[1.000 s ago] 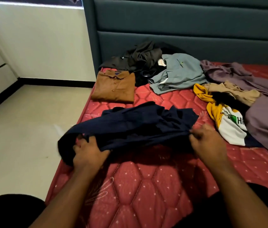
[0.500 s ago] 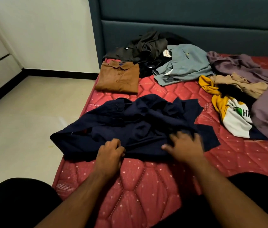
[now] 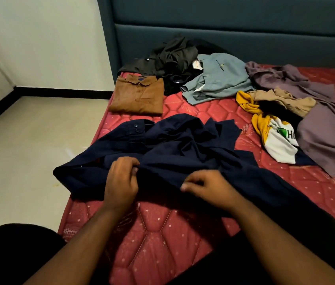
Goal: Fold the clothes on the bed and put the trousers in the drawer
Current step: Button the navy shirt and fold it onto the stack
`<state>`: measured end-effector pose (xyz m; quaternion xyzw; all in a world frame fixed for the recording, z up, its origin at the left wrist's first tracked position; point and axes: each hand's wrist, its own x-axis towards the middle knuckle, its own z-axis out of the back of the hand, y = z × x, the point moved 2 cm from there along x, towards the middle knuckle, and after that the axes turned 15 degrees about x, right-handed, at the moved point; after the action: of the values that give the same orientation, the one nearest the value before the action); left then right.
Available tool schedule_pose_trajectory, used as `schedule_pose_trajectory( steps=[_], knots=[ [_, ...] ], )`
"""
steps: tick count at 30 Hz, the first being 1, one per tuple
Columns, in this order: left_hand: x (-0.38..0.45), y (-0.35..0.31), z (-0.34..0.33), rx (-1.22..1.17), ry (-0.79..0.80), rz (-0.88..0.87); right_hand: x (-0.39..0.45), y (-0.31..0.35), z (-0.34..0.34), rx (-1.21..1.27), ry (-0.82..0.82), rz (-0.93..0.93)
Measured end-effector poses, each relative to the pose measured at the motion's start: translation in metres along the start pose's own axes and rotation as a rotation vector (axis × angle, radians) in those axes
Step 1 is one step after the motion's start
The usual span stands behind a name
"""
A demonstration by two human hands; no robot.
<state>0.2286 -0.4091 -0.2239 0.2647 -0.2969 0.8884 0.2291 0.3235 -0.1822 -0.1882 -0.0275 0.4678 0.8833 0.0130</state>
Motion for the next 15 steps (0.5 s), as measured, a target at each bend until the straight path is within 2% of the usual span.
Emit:
schedule_pose_trajectory(
  steps=[2,4,5,8,12,13,15],
  knots=[
    [0.010,-0.005,0.004,0.015,-0.048,0.049,-0.001,-0.010,-0.023,-0.339,0.126,-0.168],
    [0.020,-0.009,0.008,0.047,-0.090,0.075,0.000,-0.015,-0.022,-0.623,0.016,-0.182],
    [0.025,-0.010,0.011,0.059,-0.104,0.081,0.001,-0.012,-0.017,-0.654,-0.092,-0.164],
    [0.044,-0.013,0.024,0.094,-0.141,0.062,0.002,-0.001,0.006,-0.560,-0.403,-0.136],
    [0.085,-0.028,0.051,0.045,-0.154,0.129,-0.002,0.028,0.046,-0.039,-0.891,-0.032],
    [0.097,-0.035,0.061,0.036,-0.166,0.146,-0.002,0.040,0.058,0.069,-0.959,0.043],
    [0.123,-0.050,0.086,-0.016,-0.219,0.154,0.001,0.069,0.085,0.116,-1.034,0.202]
  ],
)
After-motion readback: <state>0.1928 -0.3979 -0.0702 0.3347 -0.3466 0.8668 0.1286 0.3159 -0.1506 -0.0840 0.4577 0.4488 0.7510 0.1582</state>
